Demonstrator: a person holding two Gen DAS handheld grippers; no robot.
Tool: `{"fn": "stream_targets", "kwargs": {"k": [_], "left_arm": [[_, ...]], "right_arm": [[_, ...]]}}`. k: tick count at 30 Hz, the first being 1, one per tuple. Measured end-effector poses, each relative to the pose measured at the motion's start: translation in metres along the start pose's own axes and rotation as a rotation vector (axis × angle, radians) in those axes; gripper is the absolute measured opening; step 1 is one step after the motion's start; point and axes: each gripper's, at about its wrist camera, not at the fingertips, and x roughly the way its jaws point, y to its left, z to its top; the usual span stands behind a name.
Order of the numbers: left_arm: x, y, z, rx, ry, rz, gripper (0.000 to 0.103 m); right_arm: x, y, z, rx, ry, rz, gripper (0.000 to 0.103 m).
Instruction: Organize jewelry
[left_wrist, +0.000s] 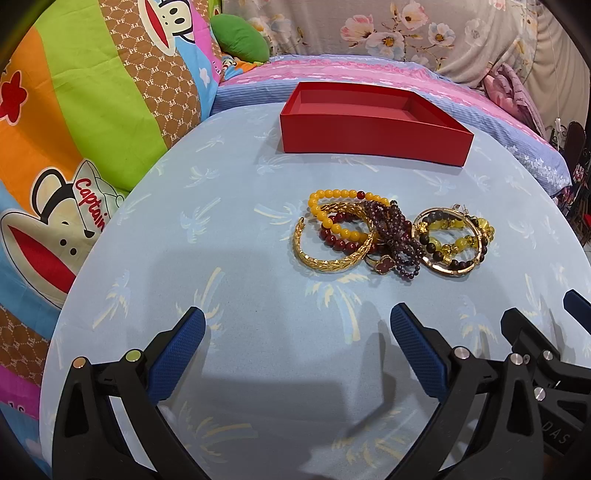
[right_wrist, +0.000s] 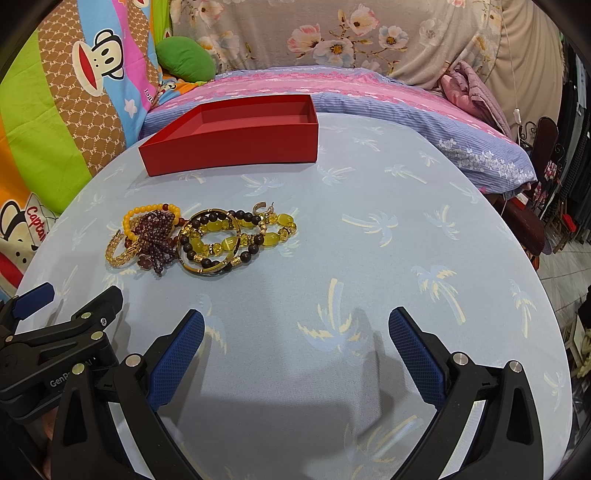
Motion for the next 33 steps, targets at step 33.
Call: {"fn": "stream_targets", "kwargs": {"k": [33], "left_arm": [[-0.004,0.018,-0.005,-0.079,0.011,-0.064,0.096]], "right_arm": [[0.001,-0.002,0.0,0.002,0.008,0.015,0.097]]}}
